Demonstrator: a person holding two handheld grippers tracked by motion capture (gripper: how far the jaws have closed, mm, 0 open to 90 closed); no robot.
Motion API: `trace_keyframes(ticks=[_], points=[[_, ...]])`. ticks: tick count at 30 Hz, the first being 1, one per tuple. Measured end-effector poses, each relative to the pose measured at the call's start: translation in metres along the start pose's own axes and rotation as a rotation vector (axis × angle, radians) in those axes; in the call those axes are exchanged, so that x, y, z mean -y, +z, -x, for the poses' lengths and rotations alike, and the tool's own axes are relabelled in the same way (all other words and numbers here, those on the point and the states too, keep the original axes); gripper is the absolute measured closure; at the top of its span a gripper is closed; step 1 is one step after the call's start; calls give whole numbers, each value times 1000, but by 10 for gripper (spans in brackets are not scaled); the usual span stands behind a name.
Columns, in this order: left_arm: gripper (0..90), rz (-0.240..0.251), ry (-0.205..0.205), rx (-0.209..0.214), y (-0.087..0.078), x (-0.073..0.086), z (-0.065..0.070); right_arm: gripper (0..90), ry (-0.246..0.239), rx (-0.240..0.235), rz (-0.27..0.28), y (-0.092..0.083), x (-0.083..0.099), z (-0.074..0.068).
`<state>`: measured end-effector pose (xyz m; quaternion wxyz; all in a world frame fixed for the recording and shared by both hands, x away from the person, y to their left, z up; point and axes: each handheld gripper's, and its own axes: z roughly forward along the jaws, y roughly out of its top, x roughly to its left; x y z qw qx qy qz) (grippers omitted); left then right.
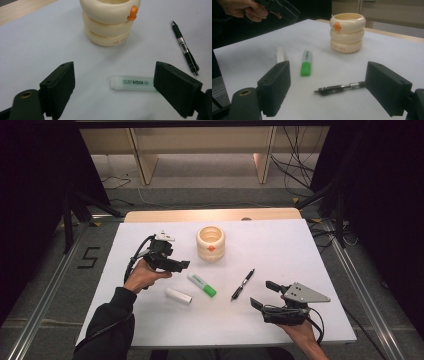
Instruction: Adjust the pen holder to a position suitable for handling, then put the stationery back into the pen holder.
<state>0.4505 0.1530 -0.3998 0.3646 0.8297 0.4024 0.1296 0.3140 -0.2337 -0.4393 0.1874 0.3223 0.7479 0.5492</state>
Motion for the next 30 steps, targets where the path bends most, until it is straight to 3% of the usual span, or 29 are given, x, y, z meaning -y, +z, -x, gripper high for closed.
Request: trace_keyframes(ticks=[15,20,30], points=[[162,-26,36,24,-4,11,3,214,-2,6,1,-1,0,0],[162,-61,73,33,-5,15,5,214,-6,2,-2,0,-1,-1],[163,-114,107,59,-2,20,9,214,-8,2,-3,0,0,-1]])
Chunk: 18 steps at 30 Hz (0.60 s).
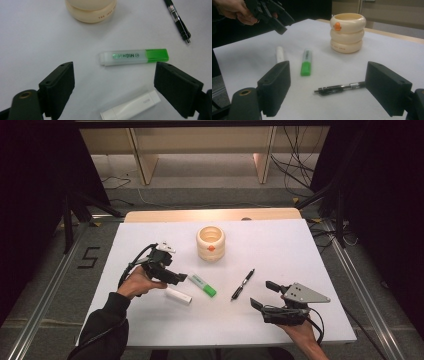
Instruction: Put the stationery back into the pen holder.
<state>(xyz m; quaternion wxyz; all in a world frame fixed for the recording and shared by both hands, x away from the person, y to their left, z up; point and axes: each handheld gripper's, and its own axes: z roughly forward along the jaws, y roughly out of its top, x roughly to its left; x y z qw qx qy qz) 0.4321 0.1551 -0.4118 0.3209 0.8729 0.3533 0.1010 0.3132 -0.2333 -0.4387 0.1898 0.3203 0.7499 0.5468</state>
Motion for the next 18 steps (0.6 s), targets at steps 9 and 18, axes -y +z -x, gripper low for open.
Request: trace_keyframes(ticks=[9,18], points=[[177,-130,112,41,7,4,12,214,-6,-4,-4,1,0,-2],[181,-186,170,48,8,7,17,214,-10,-5,-11,2,0,-3]])
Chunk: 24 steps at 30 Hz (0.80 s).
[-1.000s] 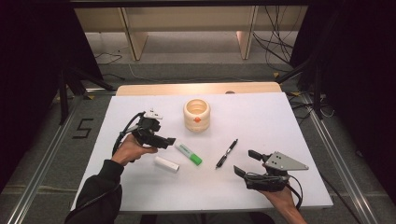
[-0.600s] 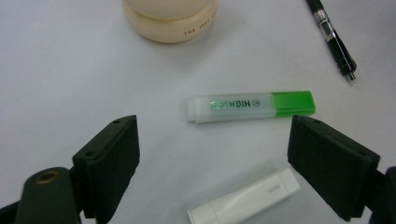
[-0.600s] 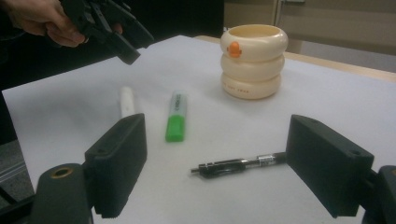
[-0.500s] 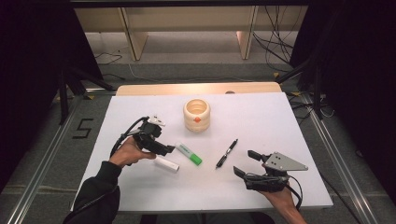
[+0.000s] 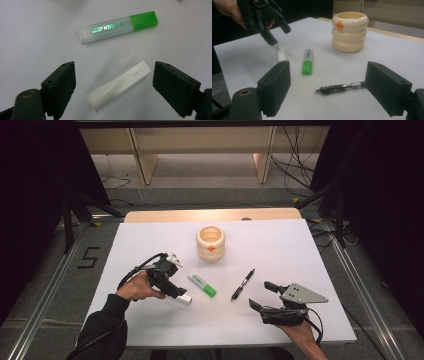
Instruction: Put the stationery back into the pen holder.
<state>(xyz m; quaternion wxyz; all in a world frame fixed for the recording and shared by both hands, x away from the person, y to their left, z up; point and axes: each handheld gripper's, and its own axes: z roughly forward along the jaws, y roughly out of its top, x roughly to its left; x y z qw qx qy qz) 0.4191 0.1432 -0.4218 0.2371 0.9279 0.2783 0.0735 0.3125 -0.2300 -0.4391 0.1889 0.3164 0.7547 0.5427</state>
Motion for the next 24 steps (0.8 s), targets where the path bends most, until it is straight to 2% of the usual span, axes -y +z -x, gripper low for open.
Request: trace_keyframes(ticks=[4,8,12,13,15,22,24], points=[[182,-35,36,-7,5,2,4,214,-2,-1,1,0,0,0],[181,-68,78,16,11,4,6,215,-1,-1,0,0,0,0],[187,-113,120,-9,18,5,7,216,-8,-3,-1,0,0,-2],[191,-123,130,-4,19,5,7,216,-9,-5,0,0,0,-2],[201,-121,123,3,22,6,6,216,-7,-7,0,1,0,-1],[215,-163,153,9,28,9,2,216,-8,-9,-4,1,0,-2],[236,-153,148,11,28,11,1,216,-7,-10,-5,1,0,-2]])
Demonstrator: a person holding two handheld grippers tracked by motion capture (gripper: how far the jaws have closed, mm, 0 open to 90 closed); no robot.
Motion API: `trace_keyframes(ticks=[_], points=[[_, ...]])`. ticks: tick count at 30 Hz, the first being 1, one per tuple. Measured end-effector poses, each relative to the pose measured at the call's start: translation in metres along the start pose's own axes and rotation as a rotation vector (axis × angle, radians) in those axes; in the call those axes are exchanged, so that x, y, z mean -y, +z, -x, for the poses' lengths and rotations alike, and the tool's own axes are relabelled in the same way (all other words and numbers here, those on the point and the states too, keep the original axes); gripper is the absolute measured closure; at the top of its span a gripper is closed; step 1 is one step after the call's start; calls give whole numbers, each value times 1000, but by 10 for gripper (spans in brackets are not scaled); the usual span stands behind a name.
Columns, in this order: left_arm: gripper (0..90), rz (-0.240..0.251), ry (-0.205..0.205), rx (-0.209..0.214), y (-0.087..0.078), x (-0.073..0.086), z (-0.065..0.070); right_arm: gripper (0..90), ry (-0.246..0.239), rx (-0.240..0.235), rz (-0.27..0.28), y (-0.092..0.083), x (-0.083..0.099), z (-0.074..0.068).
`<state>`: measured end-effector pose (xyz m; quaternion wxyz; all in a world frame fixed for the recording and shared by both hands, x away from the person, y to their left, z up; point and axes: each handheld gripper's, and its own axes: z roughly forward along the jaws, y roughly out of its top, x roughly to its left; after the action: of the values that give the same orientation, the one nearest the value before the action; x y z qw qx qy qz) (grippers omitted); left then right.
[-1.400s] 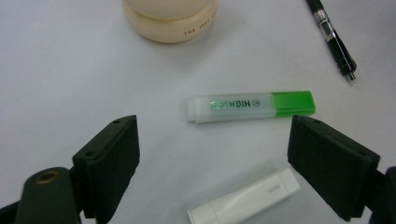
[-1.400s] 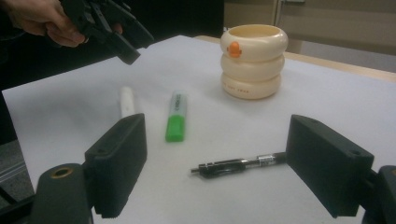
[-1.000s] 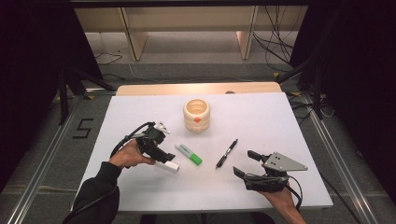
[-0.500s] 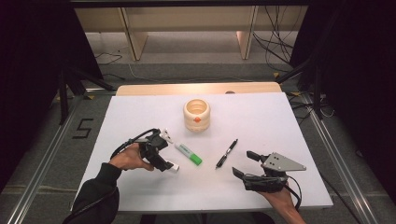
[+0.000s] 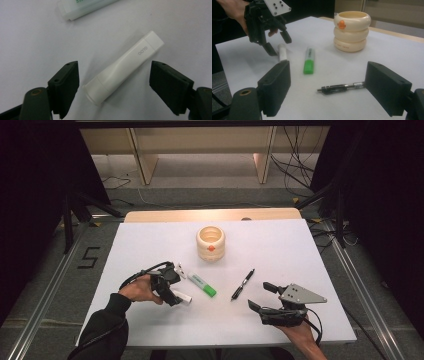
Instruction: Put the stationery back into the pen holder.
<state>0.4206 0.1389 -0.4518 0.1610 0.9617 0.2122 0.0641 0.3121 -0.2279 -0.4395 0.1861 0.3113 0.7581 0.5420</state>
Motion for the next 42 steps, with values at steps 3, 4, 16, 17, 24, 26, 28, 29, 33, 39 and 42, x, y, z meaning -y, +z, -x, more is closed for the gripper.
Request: trace_keyframes(ticks=[3,4,16,17,24,26,28,29,33,39,42], points=[[251,2,-6,4,2,1,-1,216,1,-1,-1,0,0,0],[260,-2,1,2,2,2,-1,216,-2,0,0,0,0,0],[309,-28,37,17,9,2,-2,217,-2,-1,-1,-1,-1,1],[309,-30,40,19,10,2,-2,217,-2,-1,-1,-1,-1,1],[335,-63,70,15,13,1,-4,217,-2,-1,-2,-1,0,1],[340,-67,74,17,15,1,-5,220,1,-3,-4,-1,0,1],[341,-70,79,23,14,1,-6,221,1,-2,-8,-1,0,1],[344,-68,78,25,15,1,-6,221,0,-2,-10,0,0,1],[358,-78,86,28,14,1,-7,222,0,0,-11,0,0,1],[409,-86,87,37,14,1,-8,224,0,1,-13,0,0,0],[442,-81,88,37,13,2,-8,225,-1,-3,-16,0,0,0]])
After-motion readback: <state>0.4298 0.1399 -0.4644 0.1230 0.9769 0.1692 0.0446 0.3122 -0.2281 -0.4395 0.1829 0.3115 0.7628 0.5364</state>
